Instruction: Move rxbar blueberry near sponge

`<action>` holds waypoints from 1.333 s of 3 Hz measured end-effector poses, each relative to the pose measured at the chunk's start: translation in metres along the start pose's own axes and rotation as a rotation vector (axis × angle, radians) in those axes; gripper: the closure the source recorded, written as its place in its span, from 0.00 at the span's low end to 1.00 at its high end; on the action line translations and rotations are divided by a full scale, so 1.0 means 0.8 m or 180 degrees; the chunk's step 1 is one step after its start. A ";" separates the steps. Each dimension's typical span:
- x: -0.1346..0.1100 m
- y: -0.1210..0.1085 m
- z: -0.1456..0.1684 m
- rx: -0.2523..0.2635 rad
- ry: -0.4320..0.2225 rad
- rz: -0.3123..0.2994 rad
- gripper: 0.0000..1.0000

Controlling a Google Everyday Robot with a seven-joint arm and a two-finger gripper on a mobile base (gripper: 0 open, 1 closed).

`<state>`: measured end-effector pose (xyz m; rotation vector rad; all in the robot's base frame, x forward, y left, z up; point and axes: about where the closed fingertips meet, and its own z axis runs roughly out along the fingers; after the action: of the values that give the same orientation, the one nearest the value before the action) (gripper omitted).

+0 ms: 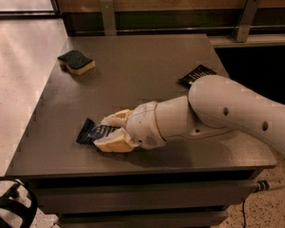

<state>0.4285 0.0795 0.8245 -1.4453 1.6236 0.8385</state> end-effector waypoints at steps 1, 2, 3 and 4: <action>-0.017 -0.030 -0.027 0.0075 0.0072 -0.0076 1.00; -0.038 -0.072 -0.059 0.0235 0.0070 -0.0158 1.00; -0.057 -0.123 -0.083 0.0460 0.0017 -0.0179 1.00; -0.077 -0.188 -0.101 0.0777 -0.0004 -0.0125 1.00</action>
Offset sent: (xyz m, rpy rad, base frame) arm 0.0940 -0.0630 0.0840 -0.0297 -0.1300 -0.0938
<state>0.5694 0.0178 0.9206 -1.2998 1.6291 0.5954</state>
